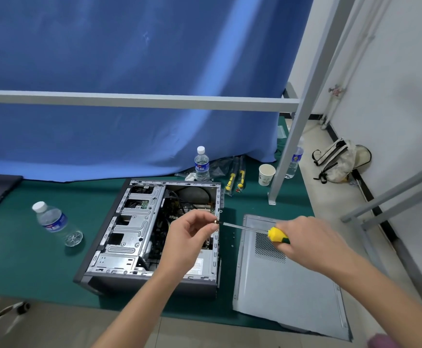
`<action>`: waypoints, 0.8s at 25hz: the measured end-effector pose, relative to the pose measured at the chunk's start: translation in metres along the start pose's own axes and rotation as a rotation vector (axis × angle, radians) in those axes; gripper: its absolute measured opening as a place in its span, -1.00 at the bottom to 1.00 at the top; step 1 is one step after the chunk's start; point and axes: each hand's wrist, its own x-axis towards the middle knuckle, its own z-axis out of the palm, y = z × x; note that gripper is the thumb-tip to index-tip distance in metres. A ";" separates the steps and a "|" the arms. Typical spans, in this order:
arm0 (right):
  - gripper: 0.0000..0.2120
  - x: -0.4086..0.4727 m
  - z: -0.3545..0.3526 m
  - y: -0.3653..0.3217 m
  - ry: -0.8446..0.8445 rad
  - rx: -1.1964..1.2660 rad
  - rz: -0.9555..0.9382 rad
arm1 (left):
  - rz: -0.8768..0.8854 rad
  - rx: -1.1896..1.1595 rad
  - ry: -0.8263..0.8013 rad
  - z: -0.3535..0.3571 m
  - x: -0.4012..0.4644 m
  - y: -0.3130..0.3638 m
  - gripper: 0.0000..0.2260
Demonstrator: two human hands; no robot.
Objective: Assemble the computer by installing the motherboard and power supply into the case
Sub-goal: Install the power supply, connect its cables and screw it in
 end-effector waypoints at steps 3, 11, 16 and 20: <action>-0.81 0.002 -0.003 0.000 0.004 -0.088 -0.021 | 0.093 0.228 -0.031 -0.007 0.004 -0.001 -0.74; -0.72 0.001 -0.006 0.009 -0.236 0.491 -0.101 | 0.055 0.451 -0.071 -0.017 0.011 -0.010 -0.72; -0.75 0.007 0.015 0.024 -0.202 1.108 -0.022 | -0.017 0.543 -0.102 -0.020 0.006 -0.025 -0.76; -0.82 0.008 0.036 0.040 -0.292 1.474 0.100 | -0.091 0.594 -0.151 -0.015 0.015 -0.029 -0.82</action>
